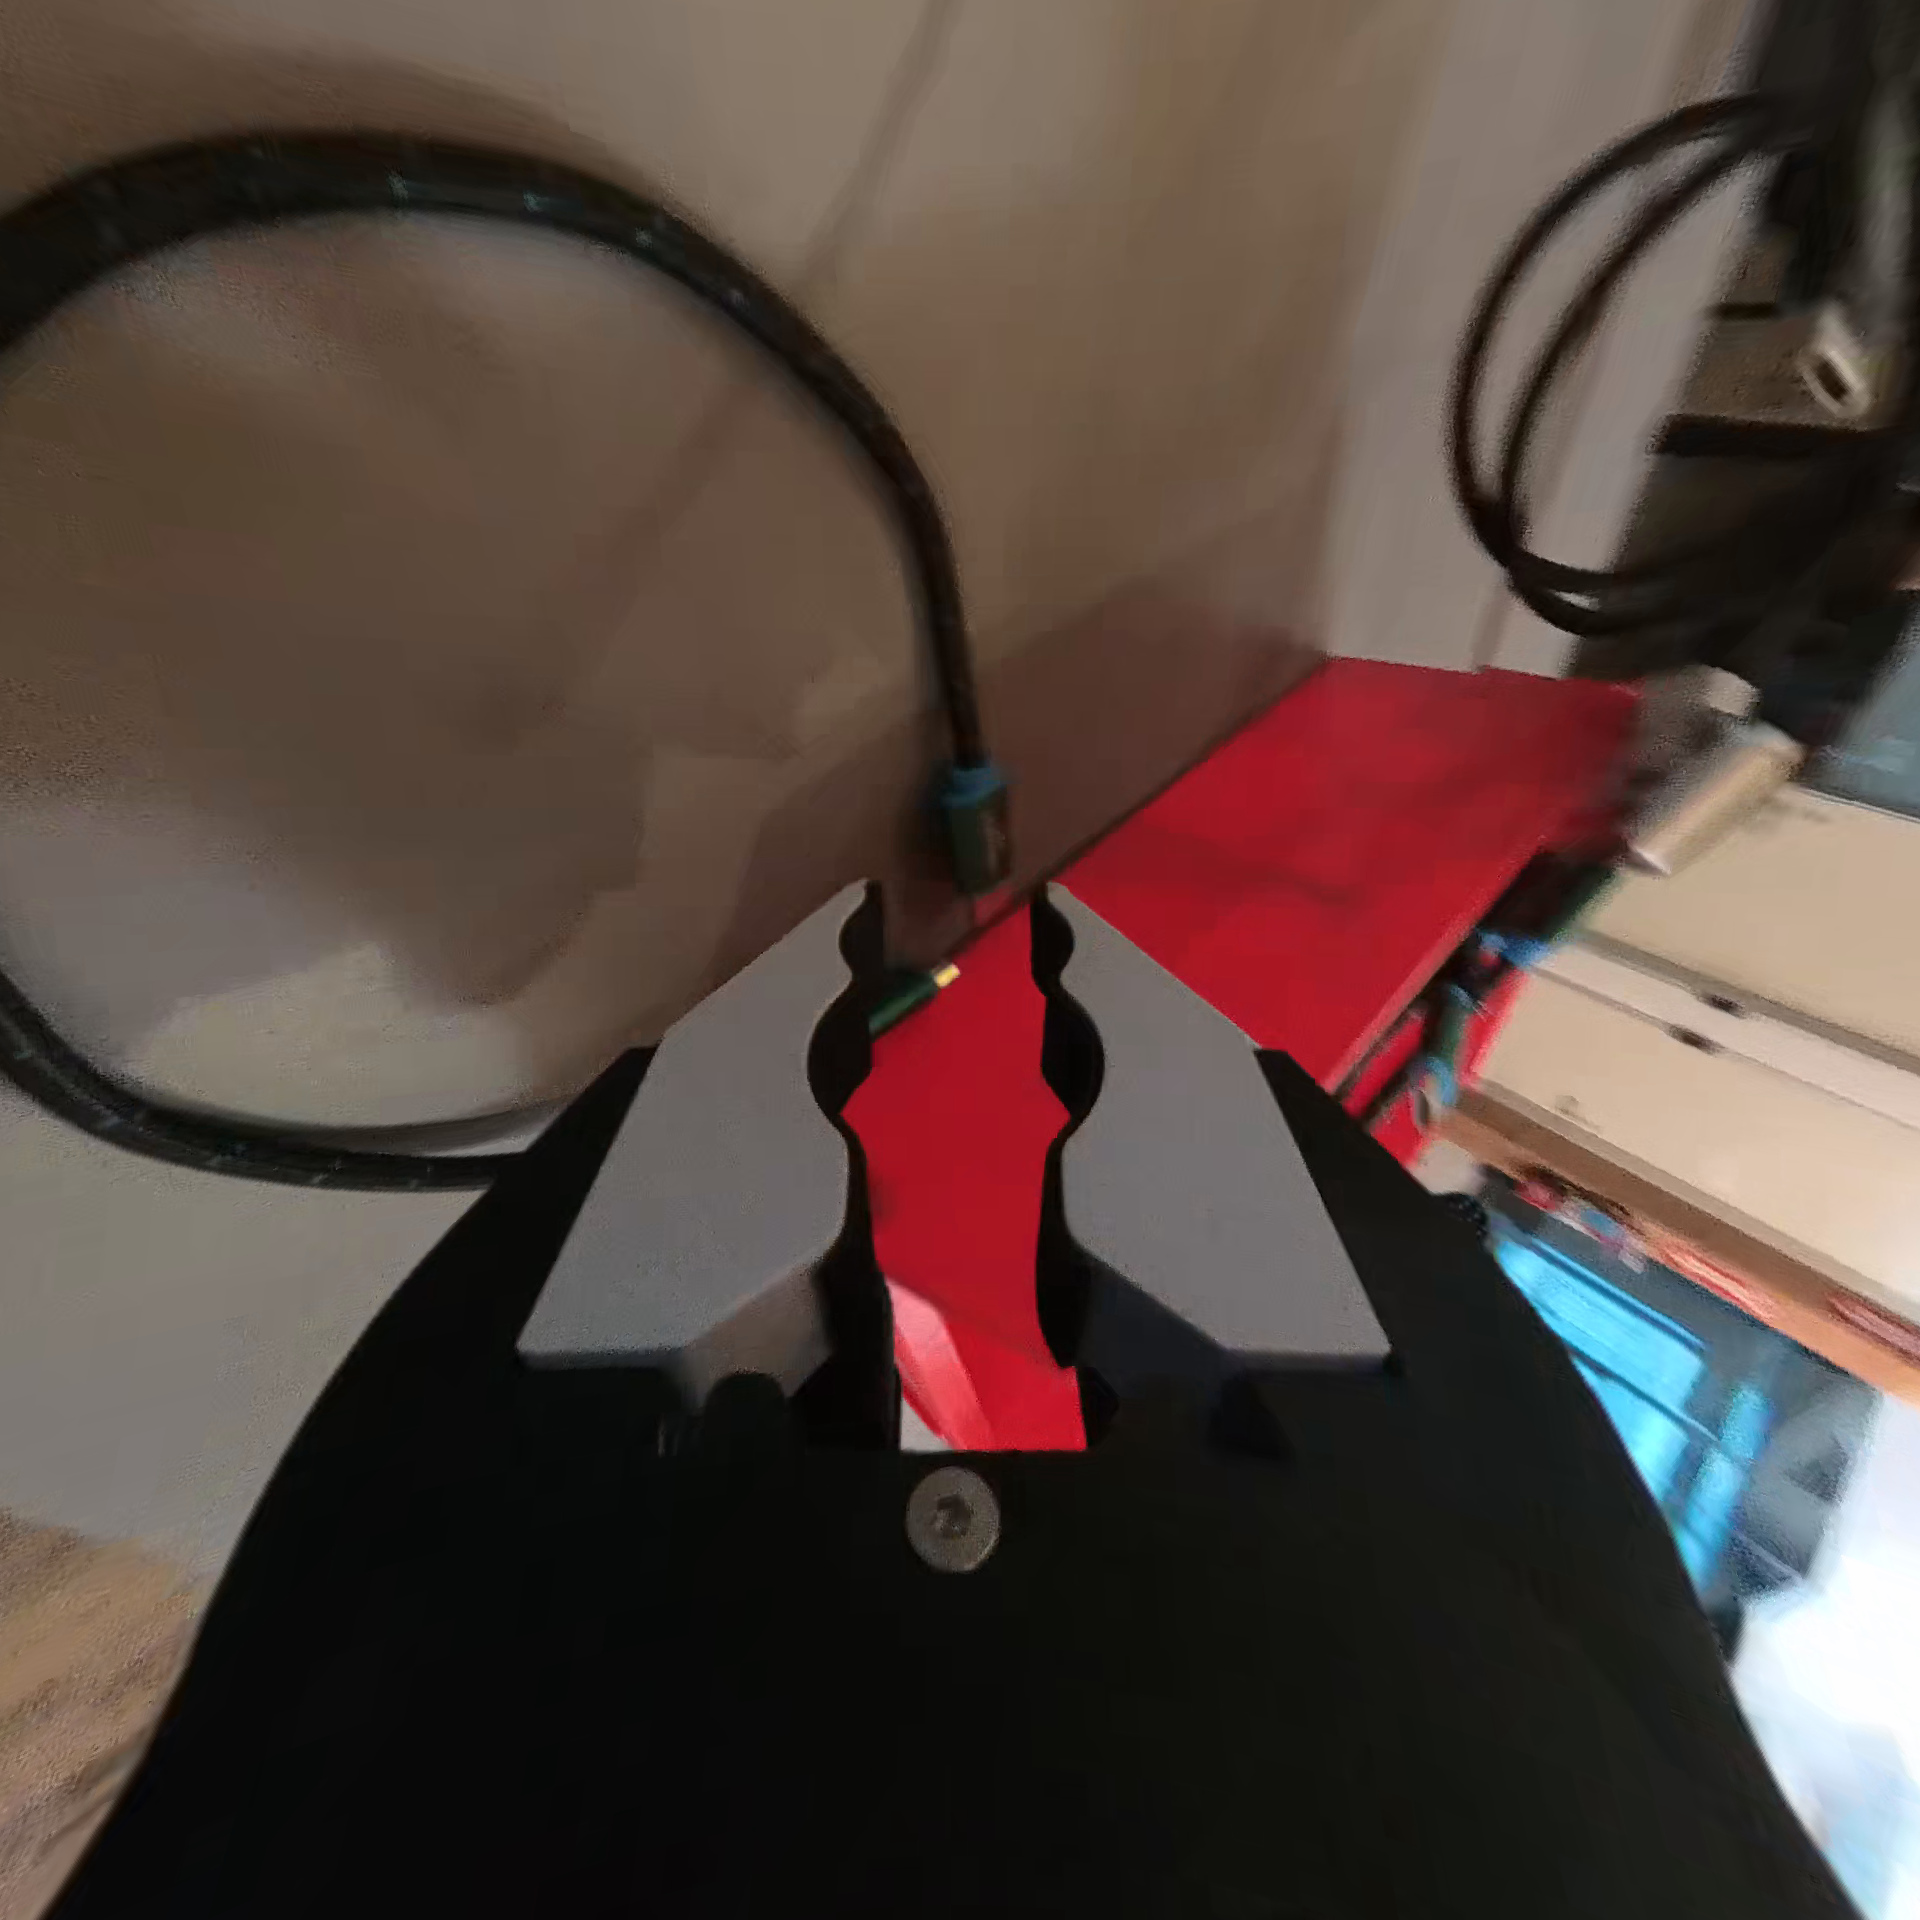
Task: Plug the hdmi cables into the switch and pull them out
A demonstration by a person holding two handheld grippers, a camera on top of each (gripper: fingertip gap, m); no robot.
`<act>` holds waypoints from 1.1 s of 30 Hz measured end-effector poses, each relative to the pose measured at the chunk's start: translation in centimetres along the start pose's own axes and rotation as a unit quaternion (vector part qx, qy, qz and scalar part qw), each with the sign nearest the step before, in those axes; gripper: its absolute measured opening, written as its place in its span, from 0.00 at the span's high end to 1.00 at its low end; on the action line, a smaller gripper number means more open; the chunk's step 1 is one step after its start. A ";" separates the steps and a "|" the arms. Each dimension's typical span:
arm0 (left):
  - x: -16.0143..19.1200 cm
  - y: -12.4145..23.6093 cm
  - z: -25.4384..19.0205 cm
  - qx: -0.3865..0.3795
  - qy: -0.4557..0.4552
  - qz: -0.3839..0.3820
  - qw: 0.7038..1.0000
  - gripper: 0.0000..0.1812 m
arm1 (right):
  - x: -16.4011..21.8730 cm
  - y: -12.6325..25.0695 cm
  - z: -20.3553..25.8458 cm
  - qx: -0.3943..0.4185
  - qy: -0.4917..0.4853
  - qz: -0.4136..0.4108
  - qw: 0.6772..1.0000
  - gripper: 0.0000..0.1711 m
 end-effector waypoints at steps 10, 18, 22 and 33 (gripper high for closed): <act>0.4 0.3 1.4 -0.036 0.028 0.007 0.999 0.94 | -1.3 -4.7 -2.7 -0.261 0.058 0.089 0.959 0.80; 0.4 0.3 1.4 -0.039 0.028 0.008 0.999 0.94 | -0.9 -6.2 -2.3 -0.279 0.099 0.133 0.946 0.86; 0.4 0.4 1.6 -0.044 0.033 0.008 0.998 0.94 | -2.0 -5.1 -2.6 -0.198 0.111 0.065 0.972 0.90; 0.4 0.4 1.6 -0.046 0.035 0.006 0.998 0.94 | -7.3 5.4 -5.0 0.110 -0.227 -0.477 0.842 0.91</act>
Point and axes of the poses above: each gripper's, where its closed fingertips meet, y back along the fingers, x out of its underside, z = x × y across the jaws, the point moved 6 cm from there along y, back along the fingers, and after that the axes turned 1 degree about -x, right-handed, at the moved point
